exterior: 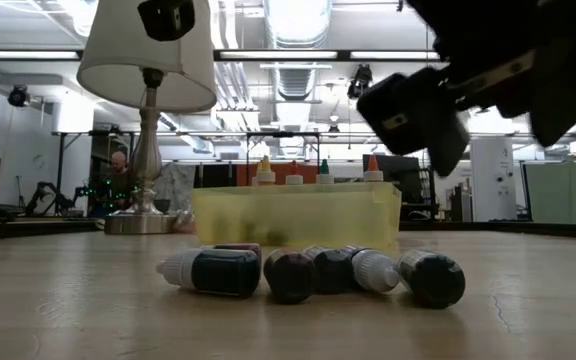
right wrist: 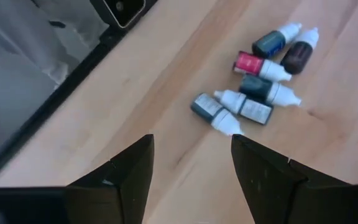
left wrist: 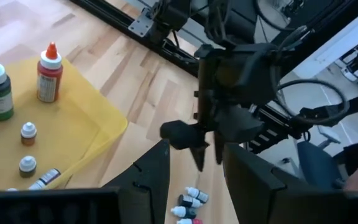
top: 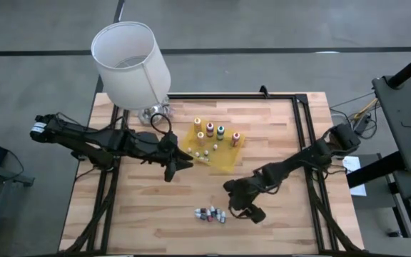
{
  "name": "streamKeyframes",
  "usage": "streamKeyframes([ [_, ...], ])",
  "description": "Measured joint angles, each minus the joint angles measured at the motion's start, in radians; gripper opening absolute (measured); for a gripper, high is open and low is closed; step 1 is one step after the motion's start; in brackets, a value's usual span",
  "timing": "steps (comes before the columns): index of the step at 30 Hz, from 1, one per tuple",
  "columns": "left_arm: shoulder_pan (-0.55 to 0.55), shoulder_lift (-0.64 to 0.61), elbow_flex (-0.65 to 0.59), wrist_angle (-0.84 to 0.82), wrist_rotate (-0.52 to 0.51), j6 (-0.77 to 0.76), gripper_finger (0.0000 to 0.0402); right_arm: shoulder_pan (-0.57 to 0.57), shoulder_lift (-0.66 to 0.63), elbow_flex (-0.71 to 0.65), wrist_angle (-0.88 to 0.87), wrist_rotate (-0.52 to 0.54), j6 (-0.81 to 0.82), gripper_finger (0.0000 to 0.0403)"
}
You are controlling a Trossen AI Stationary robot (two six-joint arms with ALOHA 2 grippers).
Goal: Pick & Place food coloring
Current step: Put the small purple food coloring bottle into the yellow bin
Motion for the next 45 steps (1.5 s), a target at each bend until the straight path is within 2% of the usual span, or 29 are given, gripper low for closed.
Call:
streamKeyframes([
  [8,0.0,0.001,0.0,0.0,0.0,-0.046,0.0119,-0.076,0.031,-0.04,0.075,-0.017,-0.102,0.0201],
  [15,0.001,0.001,-0.002,0.001,0.0,-0.039,0.0119,-0.096,0.078,-0.062,0.105,-0.023,-0.164,0.0201],
  [19,0.001,0.001,-0.006,0.001,0.0,-0.042,0.0119,-0.097,0.138,-0.065,0.149,-0.108,-0.204,0.0201],
  [24,0.001,0.001,-0.008,0.001,0.0,-0.042,0.0119,-0.099,0.205,-0.064,0.279,-0.162,-0.235,0.0201],
  [34,0.001,0.001,-0.009,0.004,0.0,-0.041,0.0119,-0.1,0.289,-0.064,0.485,-0.177,-0.226,0.0201],
  [40,0.001,0.001,-0.009,0.005,0.0,-0.041,0.0119,-0.101,0.293,-0.064,0.5,-0.199,-0.222,0.0201],
  [45,0.001,0.001,-0.011,0.003,0.0,-0.041,0.0119,-0.099,0.281,-0.064,0.5,-0.269,-0.194,0.019],
])
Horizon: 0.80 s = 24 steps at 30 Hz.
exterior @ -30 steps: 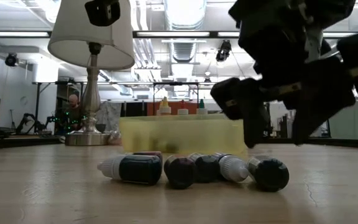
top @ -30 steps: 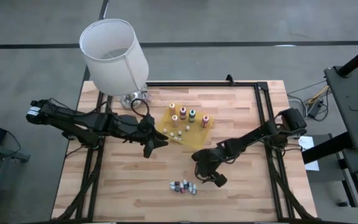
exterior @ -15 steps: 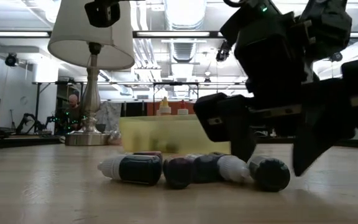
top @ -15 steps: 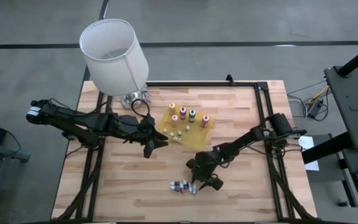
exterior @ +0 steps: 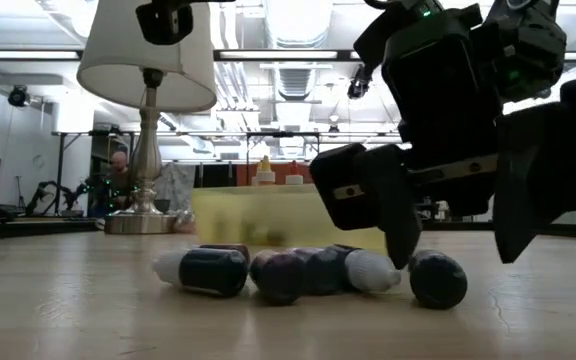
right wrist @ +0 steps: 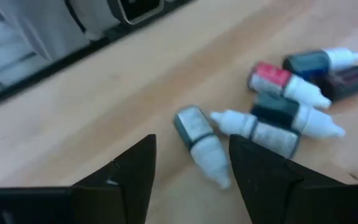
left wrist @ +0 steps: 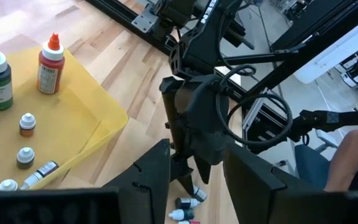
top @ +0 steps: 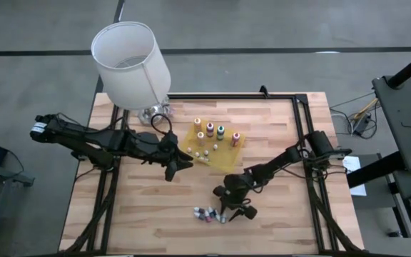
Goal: Pick & Place food coloring
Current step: Put the small purple food coloring bottle into the yellow bin
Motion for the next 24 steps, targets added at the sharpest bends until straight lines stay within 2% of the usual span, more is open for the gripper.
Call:
streamKeyframes([
  [15,0.0,0.0,0.0,0.006,-0.027,-0.005,0.0119,0.0,-0.004,0.0,0.005,-0.024,0.013,0.011],
  [19,0.0,0.0,0.0,0.009,-0.027,-0.005,0.0119,0.0,-0.003,0.0,0.005,-0.017,-0.018,0.0109],
  [24,0.0,0.0,0.0,0.009,-0.027,-0.005,0.0119,-0.001,0.0,0.0,0.004,0.012,-0.02,0.0127],
])
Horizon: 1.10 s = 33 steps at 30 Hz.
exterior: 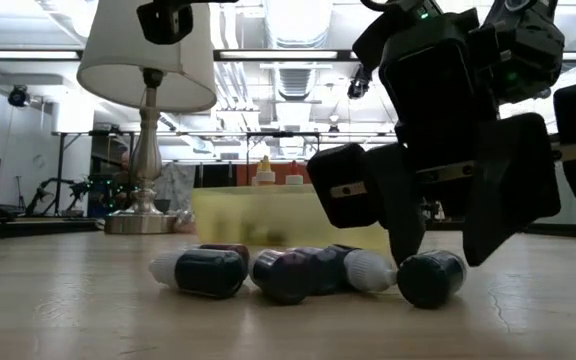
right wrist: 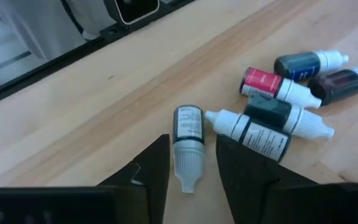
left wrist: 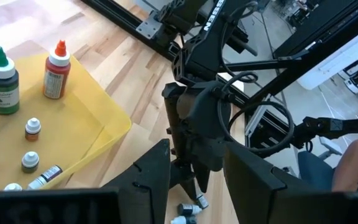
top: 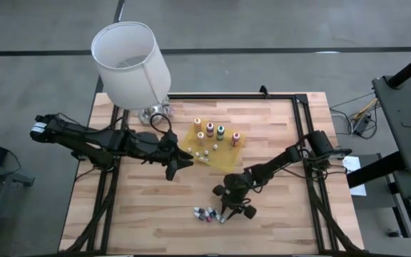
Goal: Pick & Place food coloring
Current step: Put the small purple food coloring bottle into the yellow bin
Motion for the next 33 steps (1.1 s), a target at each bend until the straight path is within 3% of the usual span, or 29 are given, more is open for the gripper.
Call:
streamKeyframes([
  [11,0.0,0.0,0.0,0.005,0.0,0.0,0.0119,0.001,0.001,0.0,-0.024,0.021,0.006,0.0157],
  [33,0.0,0.0,0.0,0.007,0.0,0.001,0.0119,0.013,0.001,-0.002,-0.063,0.024,-0.013,0.0106],
])
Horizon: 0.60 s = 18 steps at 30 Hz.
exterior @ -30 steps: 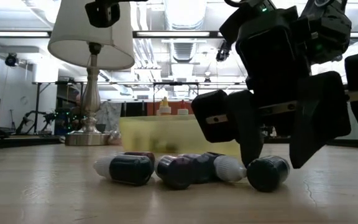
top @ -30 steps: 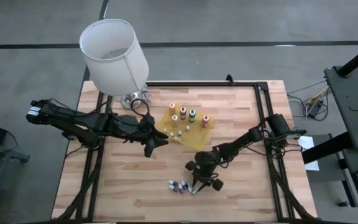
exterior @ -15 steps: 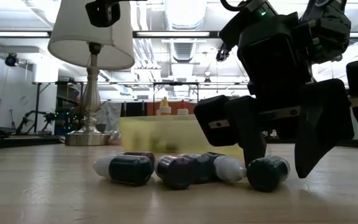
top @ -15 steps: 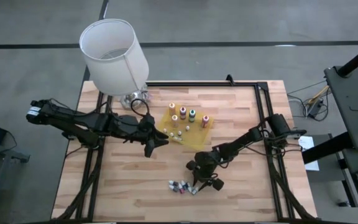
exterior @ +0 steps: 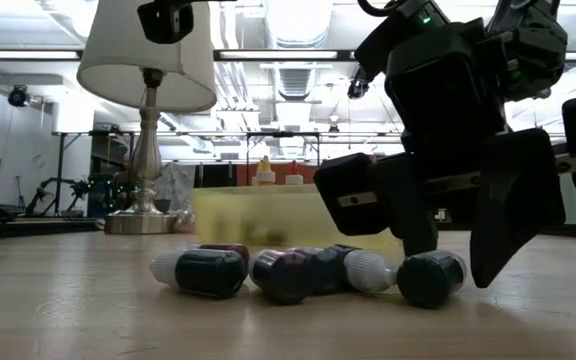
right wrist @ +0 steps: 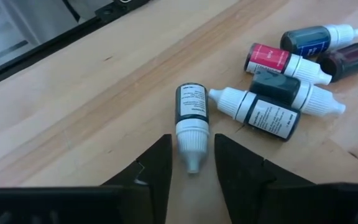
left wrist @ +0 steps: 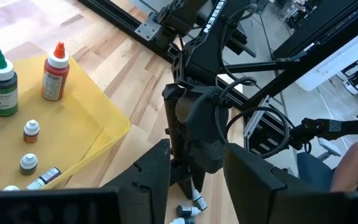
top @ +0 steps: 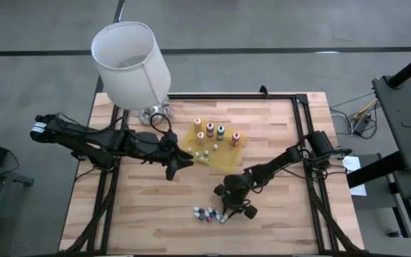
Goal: Pick & Place food coloring
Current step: Put the small purple food coloring bottle into the yellow bin
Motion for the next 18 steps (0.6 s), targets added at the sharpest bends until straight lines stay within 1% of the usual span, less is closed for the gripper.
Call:
streamKeyframes([
  [5,0.0,0.0,0.0,0.0,0.0,0.0,0.0119,0.001,0.0,0.0,0.0,-0.001,0.004,0.0072],
  [9,0.0,0.0,0.0,0.0,0.0,0.0,0.0119,0.001,0.0,0.002,0.0,-0.005,0.043,0.0048],
  [13,0.0,0.0,0.0,0.001,0.0,-0.001,0.0119,0.002,-0.033,0.002,-0.015,-0.007,0.078,0.0043],
  [18,0.0,0.0,0.004,0.002,0.0,-0.044,0.0119,0.001,-0.148,0.003,-0.069,-0.007,0.143,0.0048],
])
